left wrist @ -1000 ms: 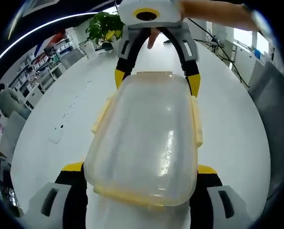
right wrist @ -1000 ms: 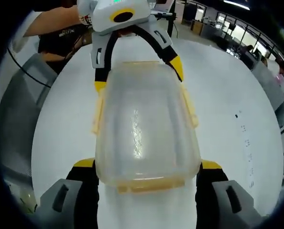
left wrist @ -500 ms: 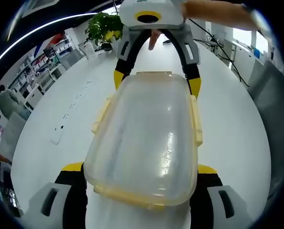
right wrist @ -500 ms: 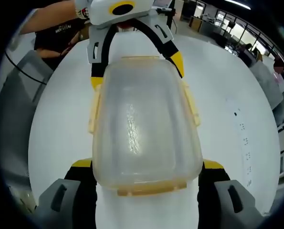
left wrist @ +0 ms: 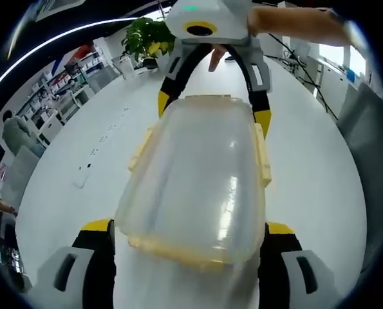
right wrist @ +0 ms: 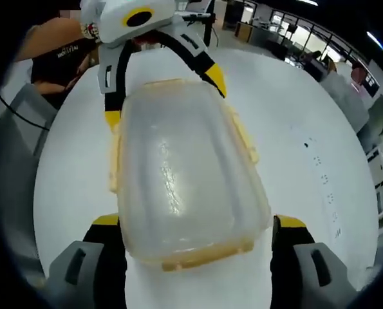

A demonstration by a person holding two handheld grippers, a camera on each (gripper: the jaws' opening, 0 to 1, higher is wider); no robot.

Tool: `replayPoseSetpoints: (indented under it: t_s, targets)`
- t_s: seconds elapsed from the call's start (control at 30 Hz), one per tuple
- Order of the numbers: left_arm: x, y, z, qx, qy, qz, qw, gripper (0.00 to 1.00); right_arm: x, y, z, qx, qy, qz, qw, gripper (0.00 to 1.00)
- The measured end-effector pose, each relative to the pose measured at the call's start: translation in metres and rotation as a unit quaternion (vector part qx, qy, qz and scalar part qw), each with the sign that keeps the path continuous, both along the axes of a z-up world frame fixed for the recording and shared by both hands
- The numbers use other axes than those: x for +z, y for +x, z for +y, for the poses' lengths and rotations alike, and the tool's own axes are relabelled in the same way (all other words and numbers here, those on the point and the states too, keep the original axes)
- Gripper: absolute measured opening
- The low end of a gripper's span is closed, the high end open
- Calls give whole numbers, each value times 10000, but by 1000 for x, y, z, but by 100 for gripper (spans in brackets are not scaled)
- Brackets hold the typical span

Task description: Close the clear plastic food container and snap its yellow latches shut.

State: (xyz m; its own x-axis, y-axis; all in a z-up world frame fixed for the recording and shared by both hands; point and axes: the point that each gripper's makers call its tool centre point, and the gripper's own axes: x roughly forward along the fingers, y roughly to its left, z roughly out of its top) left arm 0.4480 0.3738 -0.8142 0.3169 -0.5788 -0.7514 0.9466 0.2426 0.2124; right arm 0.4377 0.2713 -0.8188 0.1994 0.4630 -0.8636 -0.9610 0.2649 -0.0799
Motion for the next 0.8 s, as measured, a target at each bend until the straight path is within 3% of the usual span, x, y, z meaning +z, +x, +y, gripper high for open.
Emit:
replayPoseSetpoints:
  t_s: [0.27,0.5,0.7,0.8]
  targets:
    - [18,-5,5,296,-363,-84,9989,94,18,-2,-5,-276,301,-192,9990,96]
    - [35,-19,18,682,-615,-144,9957,95,44,-9,-8,-763,955,-352,9919,97]
    - [65,-40,14,1024,-1481,-112,9836,95,66,-17,-17,-1218,1452,-577,9802,97]
    - [80,-50,16,1168,-1776,-152,9770,95,75,-26,-23,-1239,1387,-658,9804,96]
